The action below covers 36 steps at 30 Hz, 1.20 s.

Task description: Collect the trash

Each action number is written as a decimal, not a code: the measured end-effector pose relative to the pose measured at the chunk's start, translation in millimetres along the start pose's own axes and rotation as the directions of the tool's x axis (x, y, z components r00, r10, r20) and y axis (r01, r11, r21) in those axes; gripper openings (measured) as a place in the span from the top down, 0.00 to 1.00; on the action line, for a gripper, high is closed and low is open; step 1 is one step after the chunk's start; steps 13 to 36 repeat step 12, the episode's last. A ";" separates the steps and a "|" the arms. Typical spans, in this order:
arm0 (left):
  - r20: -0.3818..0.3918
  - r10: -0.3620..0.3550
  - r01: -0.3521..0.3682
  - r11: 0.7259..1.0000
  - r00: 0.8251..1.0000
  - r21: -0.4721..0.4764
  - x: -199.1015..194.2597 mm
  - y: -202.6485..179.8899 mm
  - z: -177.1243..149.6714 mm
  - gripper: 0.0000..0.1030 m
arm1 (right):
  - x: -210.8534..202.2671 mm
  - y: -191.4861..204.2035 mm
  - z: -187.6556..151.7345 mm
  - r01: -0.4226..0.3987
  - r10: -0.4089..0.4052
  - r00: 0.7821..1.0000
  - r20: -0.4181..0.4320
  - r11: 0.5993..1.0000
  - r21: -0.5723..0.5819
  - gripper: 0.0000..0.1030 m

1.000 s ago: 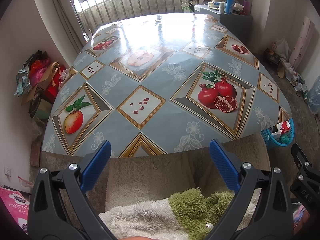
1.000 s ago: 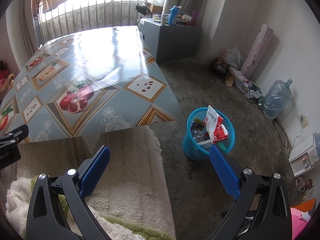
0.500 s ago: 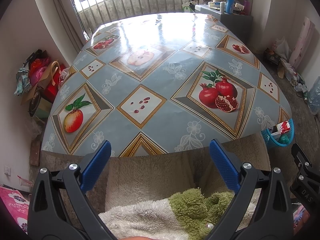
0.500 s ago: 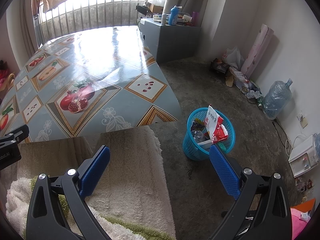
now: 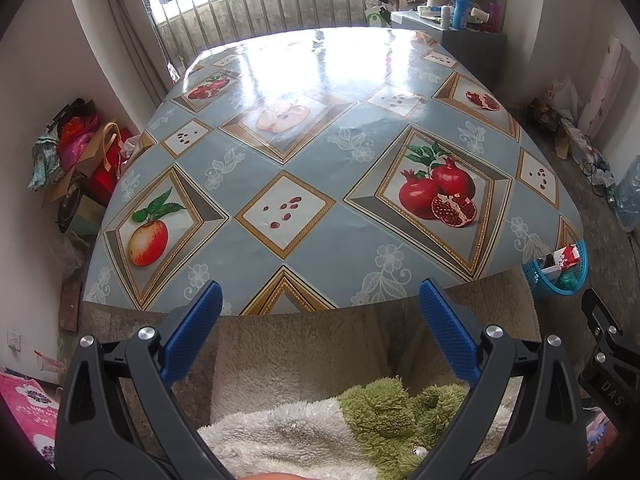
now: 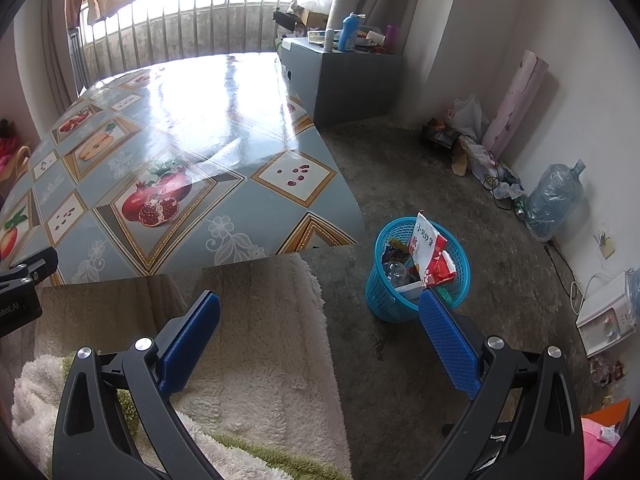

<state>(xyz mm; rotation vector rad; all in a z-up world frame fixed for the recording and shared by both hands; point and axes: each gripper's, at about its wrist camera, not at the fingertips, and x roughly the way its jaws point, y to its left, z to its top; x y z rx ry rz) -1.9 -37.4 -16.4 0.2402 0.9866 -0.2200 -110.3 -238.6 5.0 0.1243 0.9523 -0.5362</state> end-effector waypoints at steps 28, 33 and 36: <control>0.000 0.000 0.000 1.000 1.000 0.000 0.0 0.4 0.7 0.08 | -0.4 0.7 1.7 -0.001 0.001 1.000 0.001 1.000 0.001 0.06; 0.000 0.000 0.000 1.000 1.000 0.000 0.0 0.4 0.7 0.08 | -0.4 0.7 1.7 -0.001 0.001 1.000 0.001 1.000 0.001 0.06; 0.000 0.000 0.000 1.000 1.000 0.000 0.0 0.4 0.7 0.08 | -0.4 0.7 1.7 -0.001 0.001 1.000 0.001 1.000 0.001 0.06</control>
